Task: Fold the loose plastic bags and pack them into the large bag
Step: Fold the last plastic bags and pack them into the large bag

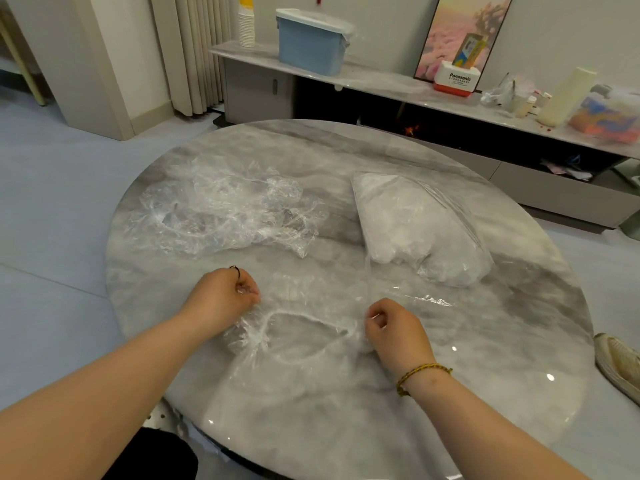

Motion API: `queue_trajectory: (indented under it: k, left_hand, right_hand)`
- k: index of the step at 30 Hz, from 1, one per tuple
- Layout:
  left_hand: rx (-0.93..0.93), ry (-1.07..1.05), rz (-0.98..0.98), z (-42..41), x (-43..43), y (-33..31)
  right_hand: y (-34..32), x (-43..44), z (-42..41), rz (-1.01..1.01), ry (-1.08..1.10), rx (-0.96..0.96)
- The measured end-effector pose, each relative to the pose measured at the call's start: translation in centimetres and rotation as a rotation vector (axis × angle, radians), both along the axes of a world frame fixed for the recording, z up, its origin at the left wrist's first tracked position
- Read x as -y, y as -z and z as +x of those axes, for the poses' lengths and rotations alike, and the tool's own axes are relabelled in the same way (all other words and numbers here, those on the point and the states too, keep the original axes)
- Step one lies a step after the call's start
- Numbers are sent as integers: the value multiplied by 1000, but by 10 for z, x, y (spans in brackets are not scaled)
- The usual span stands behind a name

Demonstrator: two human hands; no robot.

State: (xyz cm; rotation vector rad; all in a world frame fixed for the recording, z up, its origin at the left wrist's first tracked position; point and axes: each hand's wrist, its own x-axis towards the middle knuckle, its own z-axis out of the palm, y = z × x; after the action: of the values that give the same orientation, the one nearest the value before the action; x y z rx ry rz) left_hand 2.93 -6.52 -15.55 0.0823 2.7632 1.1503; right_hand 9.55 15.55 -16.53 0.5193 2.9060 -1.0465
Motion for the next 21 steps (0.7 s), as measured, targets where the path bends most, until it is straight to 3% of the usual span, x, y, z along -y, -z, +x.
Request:
queue_trajectory:
  k: [3, 7, 10, 13, 16, 21]
  left_hand:
    - [-23, -39, -44, -4, 6, 3]
    - [-56, -42, -97, -1, 7, 3]
    - [-183, -39, -153, 3, 6, -2]
    - [-252, 74, -145, 11, 7, -9]
    - [-115, 372, -160, 22, 8, -14]
    - [91, 582, -203, 33, 19, -9]
  right_hand:
    - [-3, -7, -2, -9, 28, 41]
    - [-10, -3, 6, 215, -123, -69]
    - [-16, 7, 11, 293, -510, -377]
    - [0, 11, 16, 507, -818, -423]
    - [12, 14, 13, 578, -830, -367]
    - [3, 17, 11, 283, -581, -190]
